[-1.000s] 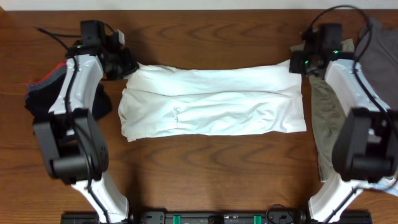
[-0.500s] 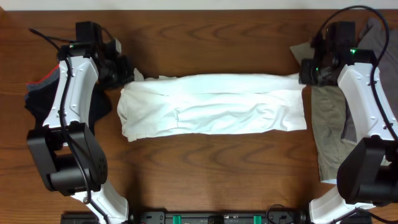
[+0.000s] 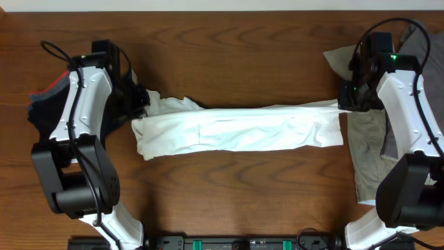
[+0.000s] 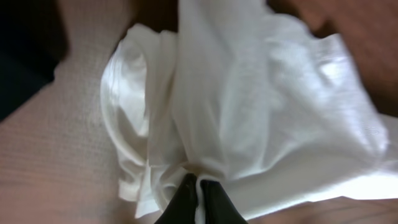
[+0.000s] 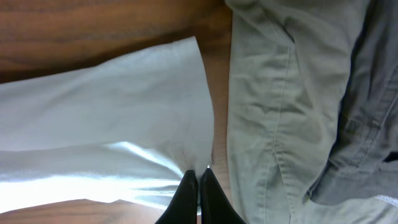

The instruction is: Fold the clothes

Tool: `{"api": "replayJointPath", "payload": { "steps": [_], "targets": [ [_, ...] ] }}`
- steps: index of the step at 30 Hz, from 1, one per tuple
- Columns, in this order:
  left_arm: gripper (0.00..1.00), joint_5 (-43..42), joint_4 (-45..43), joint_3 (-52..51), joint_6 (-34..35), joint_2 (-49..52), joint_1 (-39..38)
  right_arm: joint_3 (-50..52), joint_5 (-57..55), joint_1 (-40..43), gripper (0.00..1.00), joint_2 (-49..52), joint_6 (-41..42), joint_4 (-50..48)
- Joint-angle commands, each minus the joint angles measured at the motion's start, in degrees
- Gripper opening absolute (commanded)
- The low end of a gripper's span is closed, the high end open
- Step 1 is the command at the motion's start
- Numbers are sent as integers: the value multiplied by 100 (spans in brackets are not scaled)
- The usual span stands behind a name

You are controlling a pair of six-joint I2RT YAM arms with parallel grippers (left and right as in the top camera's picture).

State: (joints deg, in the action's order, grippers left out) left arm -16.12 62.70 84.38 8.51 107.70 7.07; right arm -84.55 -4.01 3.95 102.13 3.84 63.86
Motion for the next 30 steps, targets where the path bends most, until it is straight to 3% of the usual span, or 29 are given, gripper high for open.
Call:
{"api": "replayJointPath", "payload": {
  "steps": [1,8,12,19,22,26,30],
  "targets": [
    [6,208,28,-197,-101,4,35,4,-219,66,2,-76,-96,79],
    [6,210,26,-463,-101,4,35,260,-153,55,2,-76,-120,304],
    [6,210,26,-505,-101,4,35,516,-181,55,16,-76,-175,422],
    [6,208,28,-509,-98,4,35,581,-92,48,16,-76,-175,170],
    [7,208,74,-509,-98,4,35,581,645,31,13,-76,-295,120],
    [7,208,190,-516,-98,4,35,581,2098,-98,13,-76,-1073,114],
    [7,208,291,-557,-98,4,35,645,2354,-304,13,-76,-1198,-9]
  ]
}}
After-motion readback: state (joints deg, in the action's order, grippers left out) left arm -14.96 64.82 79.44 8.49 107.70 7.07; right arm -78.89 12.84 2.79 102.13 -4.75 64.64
